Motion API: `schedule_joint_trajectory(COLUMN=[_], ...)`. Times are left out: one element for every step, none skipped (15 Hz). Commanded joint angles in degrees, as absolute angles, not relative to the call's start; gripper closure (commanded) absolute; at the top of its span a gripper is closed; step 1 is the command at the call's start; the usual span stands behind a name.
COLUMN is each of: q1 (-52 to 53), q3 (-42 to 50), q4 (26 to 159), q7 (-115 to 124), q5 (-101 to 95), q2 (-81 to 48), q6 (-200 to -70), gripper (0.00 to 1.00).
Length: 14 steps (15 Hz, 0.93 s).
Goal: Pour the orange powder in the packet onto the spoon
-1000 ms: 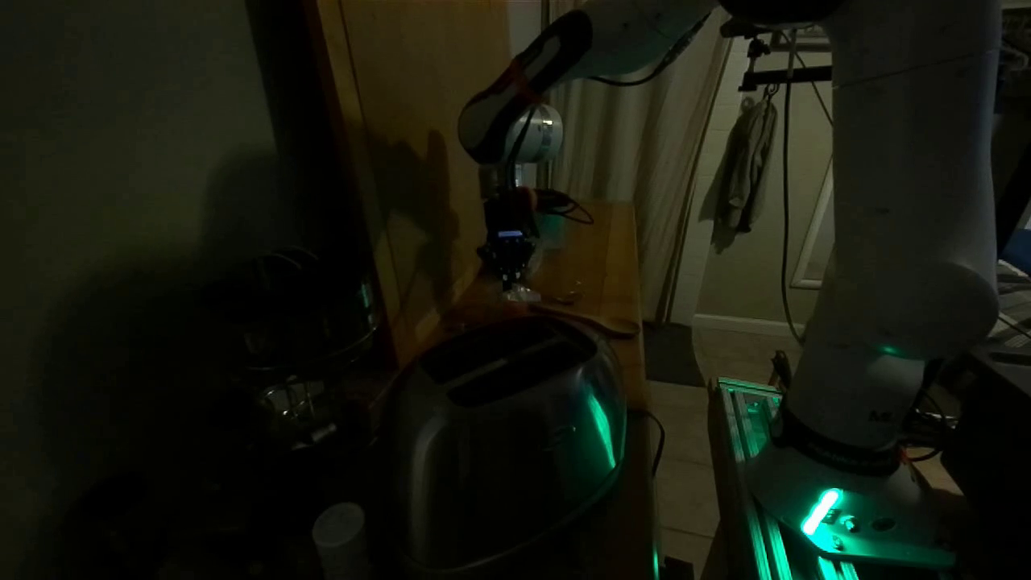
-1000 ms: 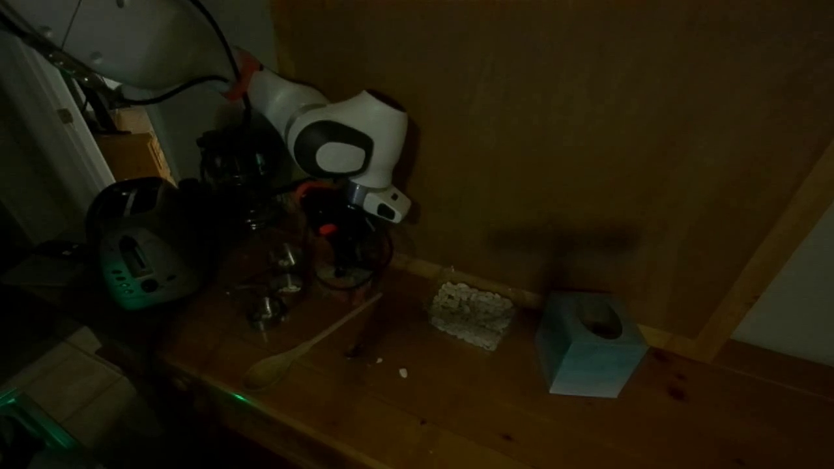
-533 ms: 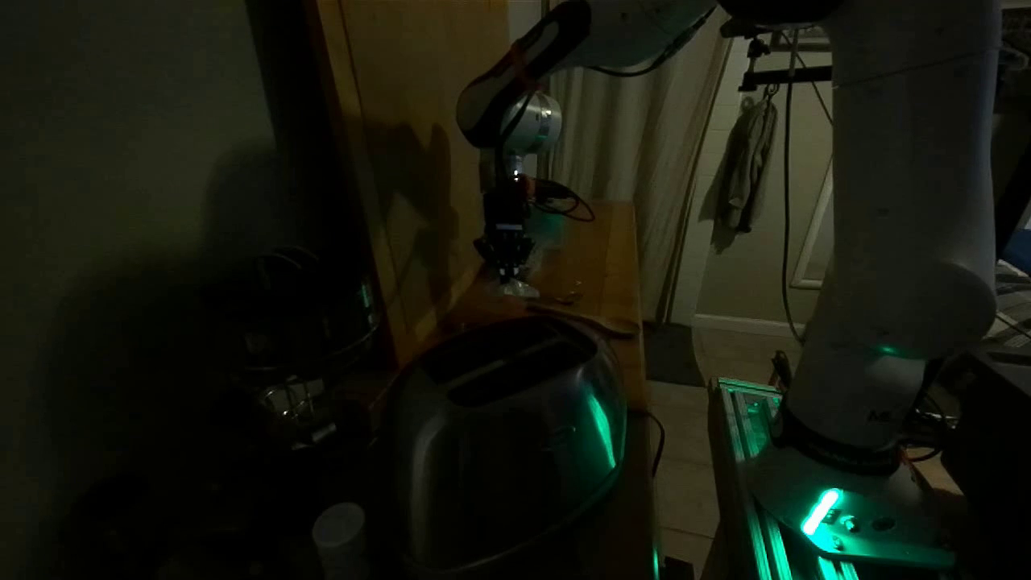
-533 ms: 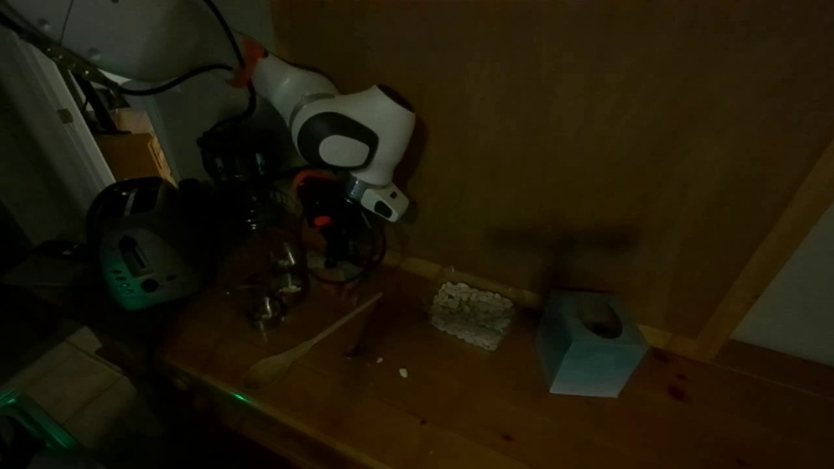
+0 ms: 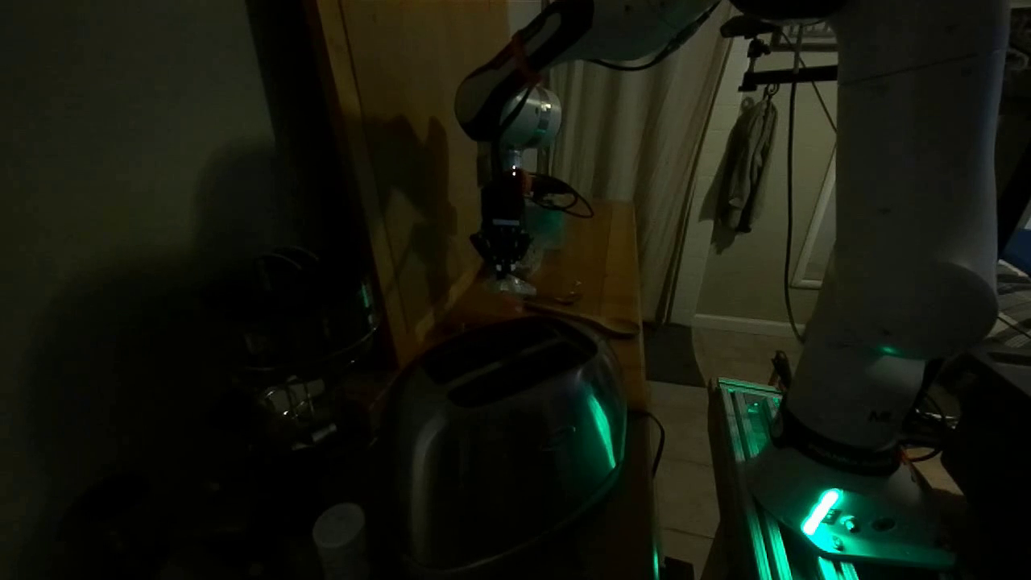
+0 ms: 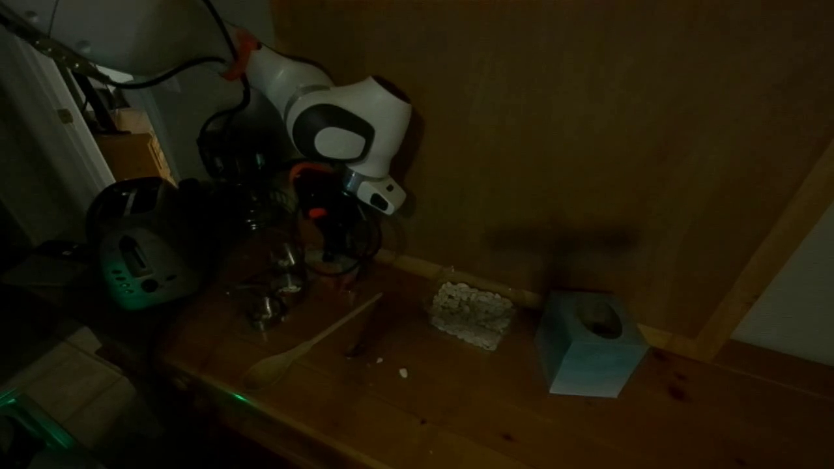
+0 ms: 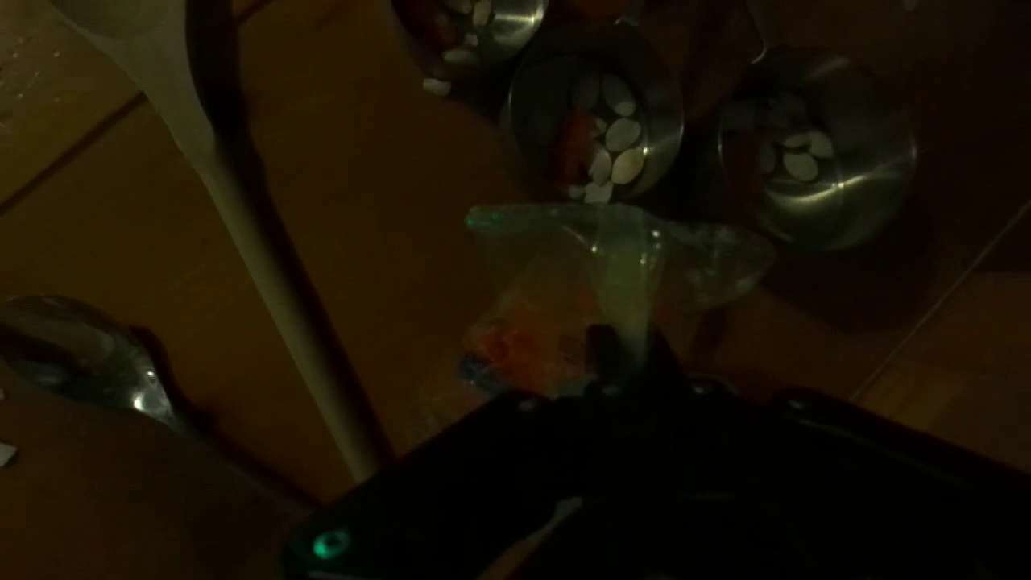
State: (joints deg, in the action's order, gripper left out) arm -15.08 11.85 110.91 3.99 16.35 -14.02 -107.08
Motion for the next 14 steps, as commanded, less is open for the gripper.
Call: schedule_joint_trajectory(q1=[-14.18, -14.0, -13.79, -13.58, -13.38, -13.17, -12.98, -12.79, -12.59, -12.42, -12.22, -12.0, -11.77, -11.58], q3=[11.89, 11.88, 11.88, 11.87, 11.86, 11.82, 11.8, 11.74, 11.67, 11.59, 11.45, 11.32, 11.19, 11.04], q4=[113.71, 114.14, 114.8, 115.43, 116.22, 117.07, 117.93, 118.88, 119.73, 120.67, 121.46, 122.39, 123.15, 123.88], q7=[5.89, 6.06, 6.26, 6.45, 6.57, 6.61, 6.69, 6.69, 6.6, 6.51, 6.39, 6.25, 6.23, 6.19], q5=[16.11, 15.91, 15.67, 15.44, 15.25, 15.1, 15.0, 15.0, 14.99, 15.03, 15.07, 15.06, 15.1, 15.14], q2=[-10.13, -9.36, -8.62, -7.98, -7.17, -6.29, -5.47, -4.51, -3.66, -2.77, -1.98, -1.11, -0.36, 0.42], q6=[-107.16, -106.77, -106.87, -106.84, -106.84, -106.82, -106.89, -106.74, -106.88, -106.89, -106.75, -106.78, -106.85, -106.65], gripper=[0.98, 0.98, 0.98, 0.98, 0.98, 0.98, 0.98, 0.98, 0.98, 0.98, 0.98, 0.98, 0.98, 0.98])
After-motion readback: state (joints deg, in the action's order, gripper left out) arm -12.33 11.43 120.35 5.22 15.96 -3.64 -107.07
